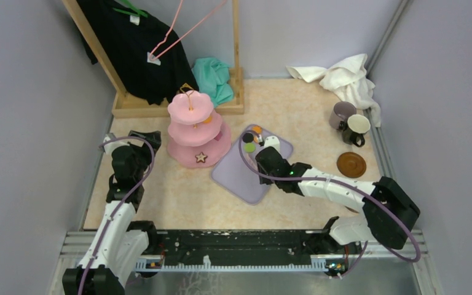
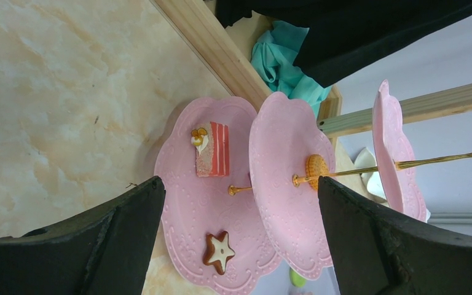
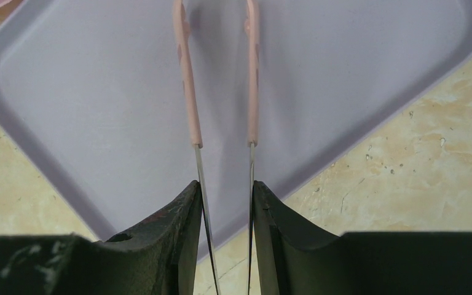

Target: Serve the afternoon tea

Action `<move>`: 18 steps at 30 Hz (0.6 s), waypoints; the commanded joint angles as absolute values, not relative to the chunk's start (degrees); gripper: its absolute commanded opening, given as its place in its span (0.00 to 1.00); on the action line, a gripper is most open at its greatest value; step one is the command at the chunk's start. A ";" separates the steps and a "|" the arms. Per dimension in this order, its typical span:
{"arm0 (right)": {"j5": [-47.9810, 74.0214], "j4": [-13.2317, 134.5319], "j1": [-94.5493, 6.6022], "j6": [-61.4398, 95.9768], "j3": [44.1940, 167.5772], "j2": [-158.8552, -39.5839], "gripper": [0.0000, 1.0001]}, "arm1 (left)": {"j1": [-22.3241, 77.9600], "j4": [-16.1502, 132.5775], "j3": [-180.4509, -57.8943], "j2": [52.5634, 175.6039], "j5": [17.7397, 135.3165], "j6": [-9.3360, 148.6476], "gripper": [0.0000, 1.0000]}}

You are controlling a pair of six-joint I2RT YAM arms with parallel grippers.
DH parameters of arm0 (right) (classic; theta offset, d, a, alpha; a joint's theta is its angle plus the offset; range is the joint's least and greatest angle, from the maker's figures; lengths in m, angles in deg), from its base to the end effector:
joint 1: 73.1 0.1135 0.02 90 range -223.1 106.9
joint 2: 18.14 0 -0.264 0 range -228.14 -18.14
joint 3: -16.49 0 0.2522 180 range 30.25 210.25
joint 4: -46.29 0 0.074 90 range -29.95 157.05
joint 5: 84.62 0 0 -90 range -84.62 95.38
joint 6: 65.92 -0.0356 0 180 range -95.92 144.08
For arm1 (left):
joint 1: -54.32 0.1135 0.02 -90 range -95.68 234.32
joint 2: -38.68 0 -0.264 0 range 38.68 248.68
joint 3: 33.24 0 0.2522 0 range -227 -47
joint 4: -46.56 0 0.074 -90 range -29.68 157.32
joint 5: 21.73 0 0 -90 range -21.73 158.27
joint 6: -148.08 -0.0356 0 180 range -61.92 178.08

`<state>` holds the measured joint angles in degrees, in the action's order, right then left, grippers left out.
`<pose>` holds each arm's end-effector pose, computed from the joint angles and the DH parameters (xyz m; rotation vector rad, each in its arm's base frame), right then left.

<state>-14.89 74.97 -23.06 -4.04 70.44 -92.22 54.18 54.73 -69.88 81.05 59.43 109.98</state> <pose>0.1733 0.1876 0.1998 -0.2932 2.3483 0.2317 0.1819 0.0050 0.2400 -0.9014 1.6035 -0.5029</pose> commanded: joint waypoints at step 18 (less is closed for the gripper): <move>-11.38 71.73 -27.47 -0.29 79.74 -99.17 0.36 | 54.87 52.58 -69.45 81.13 60.01 110.43 0.99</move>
